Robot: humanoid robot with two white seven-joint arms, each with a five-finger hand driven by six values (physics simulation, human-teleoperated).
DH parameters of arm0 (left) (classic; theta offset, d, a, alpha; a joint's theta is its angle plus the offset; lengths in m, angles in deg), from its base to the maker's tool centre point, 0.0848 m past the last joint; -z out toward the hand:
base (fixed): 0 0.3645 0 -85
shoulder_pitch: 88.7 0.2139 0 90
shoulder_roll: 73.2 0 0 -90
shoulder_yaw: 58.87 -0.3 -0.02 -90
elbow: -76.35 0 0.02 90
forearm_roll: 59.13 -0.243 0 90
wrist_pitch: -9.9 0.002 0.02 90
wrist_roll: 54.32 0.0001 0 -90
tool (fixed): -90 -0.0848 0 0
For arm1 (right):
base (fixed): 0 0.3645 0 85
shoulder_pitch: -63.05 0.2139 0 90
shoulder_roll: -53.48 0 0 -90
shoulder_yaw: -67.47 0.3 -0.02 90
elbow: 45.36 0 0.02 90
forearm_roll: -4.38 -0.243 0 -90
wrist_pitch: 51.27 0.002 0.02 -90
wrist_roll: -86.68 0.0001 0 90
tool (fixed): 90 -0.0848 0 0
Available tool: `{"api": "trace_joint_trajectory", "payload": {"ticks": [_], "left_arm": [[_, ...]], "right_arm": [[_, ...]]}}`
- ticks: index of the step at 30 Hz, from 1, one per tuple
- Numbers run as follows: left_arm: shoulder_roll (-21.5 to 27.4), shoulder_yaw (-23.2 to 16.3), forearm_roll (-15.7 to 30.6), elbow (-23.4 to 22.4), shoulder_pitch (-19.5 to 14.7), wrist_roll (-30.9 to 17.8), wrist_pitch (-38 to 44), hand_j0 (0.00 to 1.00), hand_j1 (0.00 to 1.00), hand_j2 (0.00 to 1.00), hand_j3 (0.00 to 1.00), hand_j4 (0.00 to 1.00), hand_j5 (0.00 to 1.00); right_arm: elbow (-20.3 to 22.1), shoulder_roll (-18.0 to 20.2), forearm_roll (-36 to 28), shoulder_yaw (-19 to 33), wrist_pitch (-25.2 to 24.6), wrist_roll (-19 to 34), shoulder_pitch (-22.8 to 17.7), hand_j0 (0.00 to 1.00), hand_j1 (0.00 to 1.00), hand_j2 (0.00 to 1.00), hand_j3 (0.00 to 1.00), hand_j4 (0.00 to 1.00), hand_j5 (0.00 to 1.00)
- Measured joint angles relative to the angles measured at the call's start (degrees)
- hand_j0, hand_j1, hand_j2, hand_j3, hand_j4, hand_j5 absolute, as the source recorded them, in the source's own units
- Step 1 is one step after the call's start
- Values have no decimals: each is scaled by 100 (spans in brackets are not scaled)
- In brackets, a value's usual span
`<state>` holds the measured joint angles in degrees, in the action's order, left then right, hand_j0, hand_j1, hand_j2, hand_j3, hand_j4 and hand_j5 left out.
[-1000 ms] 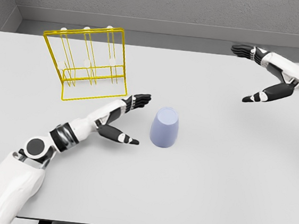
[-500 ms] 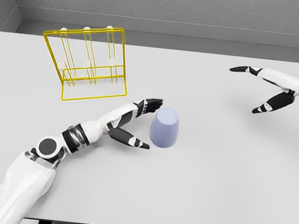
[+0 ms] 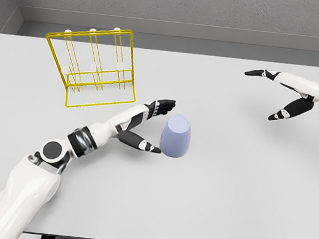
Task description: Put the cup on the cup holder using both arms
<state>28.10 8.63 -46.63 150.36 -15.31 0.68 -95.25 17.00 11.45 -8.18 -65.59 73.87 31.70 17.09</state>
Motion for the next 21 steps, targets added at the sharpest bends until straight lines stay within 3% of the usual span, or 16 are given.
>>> {"api": "trace_joint_trajectory", "payload": {"ticks": [21], "left_arm": [[-253,-226,-96,-49,-18,0,-8,100,100,100,100,100,100]], "right_arm": [[1,-39,0,3,0,0,-9,100,100,100,100,100,100]]}}
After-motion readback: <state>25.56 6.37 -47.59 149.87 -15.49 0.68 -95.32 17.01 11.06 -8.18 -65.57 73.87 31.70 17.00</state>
